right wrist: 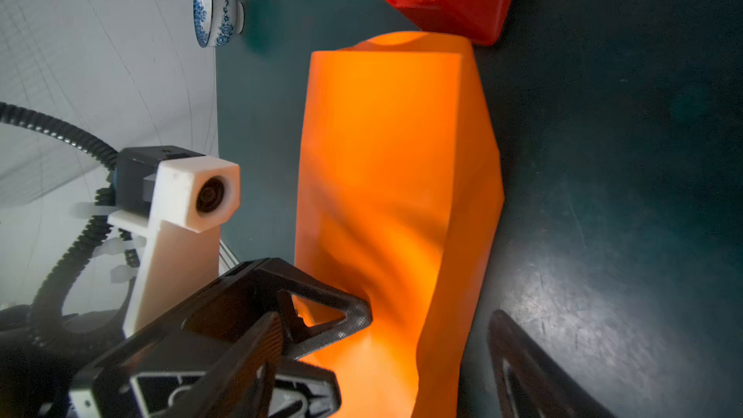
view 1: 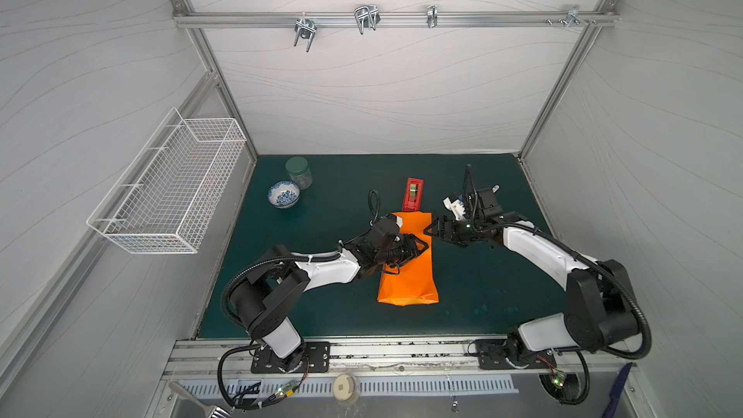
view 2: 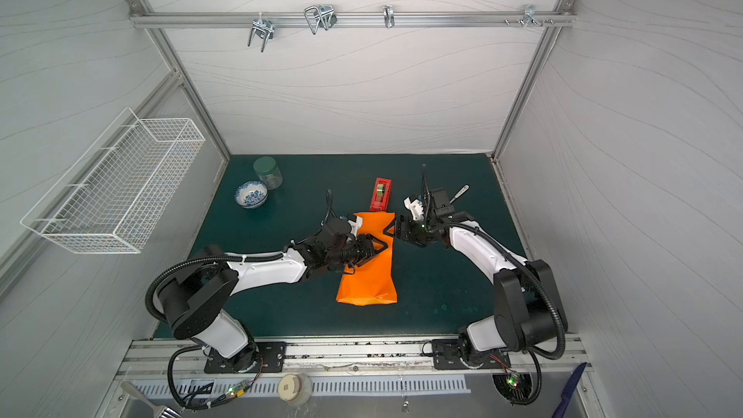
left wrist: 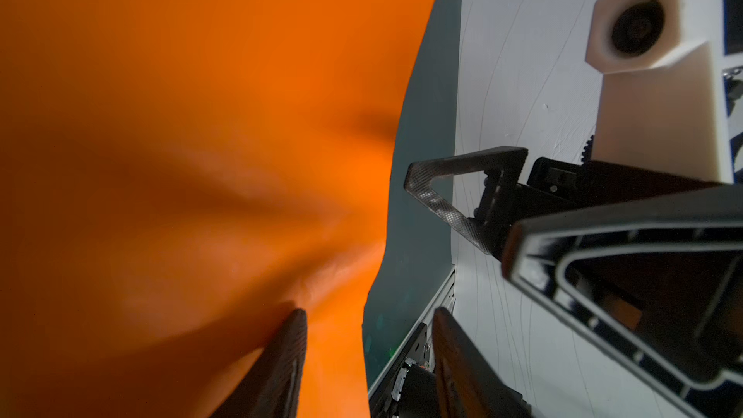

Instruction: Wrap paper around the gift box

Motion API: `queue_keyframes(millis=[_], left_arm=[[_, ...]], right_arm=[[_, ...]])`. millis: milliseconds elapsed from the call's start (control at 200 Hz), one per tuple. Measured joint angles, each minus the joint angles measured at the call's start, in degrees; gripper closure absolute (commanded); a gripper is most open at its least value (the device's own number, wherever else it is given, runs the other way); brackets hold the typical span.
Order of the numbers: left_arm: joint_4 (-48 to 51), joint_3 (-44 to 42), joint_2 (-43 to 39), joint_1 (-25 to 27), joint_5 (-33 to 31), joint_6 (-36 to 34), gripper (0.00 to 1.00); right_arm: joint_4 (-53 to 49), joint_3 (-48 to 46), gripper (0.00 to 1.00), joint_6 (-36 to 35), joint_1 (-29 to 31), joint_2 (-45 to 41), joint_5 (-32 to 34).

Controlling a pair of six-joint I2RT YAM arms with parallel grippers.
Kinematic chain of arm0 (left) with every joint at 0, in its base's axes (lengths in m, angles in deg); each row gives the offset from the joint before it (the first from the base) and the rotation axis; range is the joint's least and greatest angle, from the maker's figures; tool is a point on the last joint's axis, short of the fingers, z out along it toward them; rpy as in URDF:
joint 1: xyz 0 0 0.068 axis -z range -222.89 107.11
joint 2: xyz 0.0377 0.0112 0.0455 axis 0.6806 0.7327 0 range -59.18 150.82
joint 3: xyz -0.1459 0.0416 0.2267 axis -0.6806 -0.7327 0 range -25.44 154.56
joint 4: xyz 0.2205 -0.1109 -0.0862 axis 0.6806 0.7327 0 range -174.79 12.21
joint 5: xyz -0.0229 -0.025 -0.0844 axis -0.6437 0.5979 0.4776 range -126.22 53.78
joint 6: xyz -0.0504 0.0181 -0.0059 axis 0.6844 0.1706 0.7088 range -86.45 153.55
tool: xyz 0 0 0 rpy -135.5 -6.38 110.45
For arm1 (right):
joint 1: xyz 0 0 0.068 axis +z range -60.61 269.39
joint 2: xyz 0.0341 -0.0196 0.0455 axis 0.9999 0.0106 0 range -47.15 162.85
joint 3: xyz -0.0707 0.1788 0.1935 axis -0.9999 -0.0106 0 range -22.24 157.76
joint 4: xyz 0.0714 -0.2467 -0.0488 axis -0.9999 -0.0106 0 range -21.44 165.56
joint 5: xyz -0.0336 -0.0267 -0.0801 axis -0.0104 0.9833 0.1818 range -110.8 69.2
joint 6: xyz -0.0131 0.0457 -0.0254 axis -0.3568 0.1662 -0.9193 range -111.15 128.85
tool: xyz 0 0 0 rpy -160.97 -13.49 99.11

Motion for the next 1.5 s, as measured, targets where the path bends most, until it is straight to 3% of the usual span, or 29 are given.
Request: queue_keyframes(millis=[195,575,955,1171,1296,1501], left_arm=[[0.00,0.02,-0.02,0.00,0.09,0.02,0.44],[3.28,2.14,-0.07,0.00,0.13,-1.79,0.43],[20.13,5.55,-5.73,-0.87,-0.90,-10.60,0.39],[29.05,5.29,-14.25,-7.41,-3.50,-18.36,0.33],[34.93,7.58,-10.71,-10.84,-3.15,-23.23,0.32],[37.86,9.49,-3.41,-10.78,0.63,-26.75,0.34]], right_arm=[[0.55,0.59,0.19,-0.13,1.20,5.97,1.36],[3.67,-0.07,0.31,-0.92,1.92,10.62,1.73],[5.16,-0.07,0.37,-2.19,1.90,11.39,0.52],[5.42,-0.07,0.38,-2.38,1.88,11.50,0.04],[5.53,-0.07,0.38,-2.45,1.88,11.56,-0.11],[5.62,-0.07,0.38,-2.54,1.88,11.61,-0.22]])
